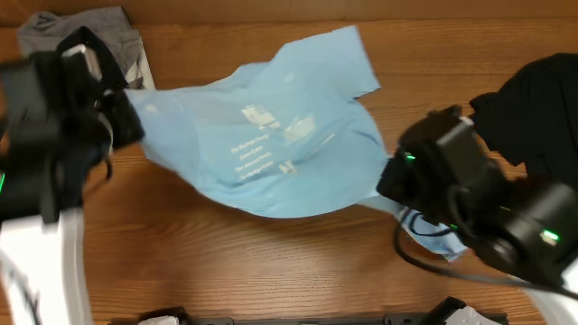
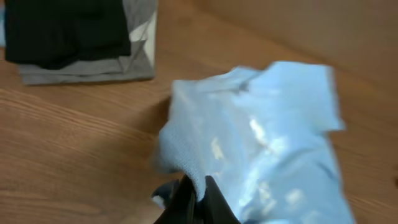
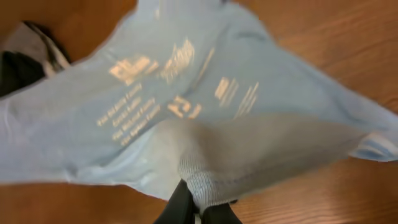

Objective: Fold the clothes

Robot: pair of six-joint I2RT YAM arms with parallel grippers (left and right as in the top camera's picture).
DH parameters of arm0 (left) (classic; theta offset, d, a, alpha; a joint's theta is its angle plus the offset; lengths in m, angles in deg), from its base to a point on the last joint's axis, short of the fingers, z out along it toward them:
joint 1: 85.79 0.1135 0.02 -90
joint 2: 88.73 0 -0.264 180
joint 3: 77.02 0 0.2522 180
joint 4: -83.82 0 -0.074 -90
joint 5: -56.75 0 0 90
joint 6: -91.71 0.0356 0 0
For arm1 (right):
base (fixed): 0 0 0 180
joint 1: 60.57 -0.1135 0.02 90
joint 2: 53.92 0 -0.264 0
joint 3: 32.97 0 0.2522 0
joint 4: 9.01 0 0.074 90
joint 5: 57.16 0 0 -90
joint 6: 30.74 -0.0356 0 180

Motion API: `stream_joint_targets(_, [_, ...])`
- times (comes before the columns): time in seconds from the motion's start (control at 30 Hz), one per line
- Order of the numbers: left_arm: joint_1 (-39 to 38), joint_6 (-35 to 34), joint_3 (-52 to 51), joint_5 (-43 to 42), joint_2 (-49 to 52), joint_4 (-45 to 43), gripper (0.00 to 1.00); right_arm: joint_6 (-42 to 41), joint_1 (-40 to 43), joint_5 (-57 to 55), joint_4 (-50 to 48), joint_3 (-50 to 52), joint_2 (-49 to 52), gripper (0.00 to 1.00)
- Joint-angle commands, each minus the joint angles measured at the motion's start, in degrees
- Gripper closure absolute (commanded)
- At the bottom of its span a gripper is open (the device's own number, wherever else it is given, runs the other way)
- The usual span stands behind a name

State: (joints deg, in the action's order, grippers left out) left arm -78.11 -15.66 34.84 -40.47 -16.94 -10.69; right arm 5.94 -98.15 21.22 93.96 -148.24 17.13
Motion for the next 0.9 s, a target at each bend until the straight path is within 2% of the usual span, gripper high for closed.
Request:
stream_joint_targets(0.0, [-1.6,-2.1,1.1,-0.8,-4.5,3.3,0.96,2.5,-0.2,-2.9,2.0,-7.5,-0.3,0.96])
stream_joint_targets(0.1, [-2.6,-2.5,4.1,-0.7,-8.2,8.0,0.96,2.8,-0.2,-4.0,4.1,-13.9,-0.3,0.96])
stream_joint_targets(0.17, [-2.6,-2.6,6.3,-0.7,-9.8,8.2,0.96,3.8,-0.2,-5.4,4.0,-16.8,-0.3,0.96])
stream_joint_targets(0.27, [-2.6,-3.0,9.4,-0.7,-10.4,5.6,0.96,7.3,-0.2,-7.9,1.4,-19.7,-0.3,0.96])
stream_joint_targets(0.4, [-2.6,-3.7,9.8,-0.7,-8.2,0.2,0.96,7.6,-0.1,-13.6,-3.2,-20.1,0.4,0.96])
stream_joint_targets(0.6, [-2.6,-4.3,9.8,0.2,7.3,-2.7,0.96,11.0,8.1,-12.5,-9.1,-20.1,8.7,0.96])
stream_joint_targets(0.77, [-2.6,-4.5,11.7,-3.3,20.3,-4.4,0.96,18.8,18.0,1.3,-15.6,-20.1,17.6,0.96])
stream_joint_targets(0.87, [-2.6,-4.5,13.9,-3.3,26.7,-10.2,0.96,23.9,22.3,8.8,-23.6,-20.1,21.9,0.96])
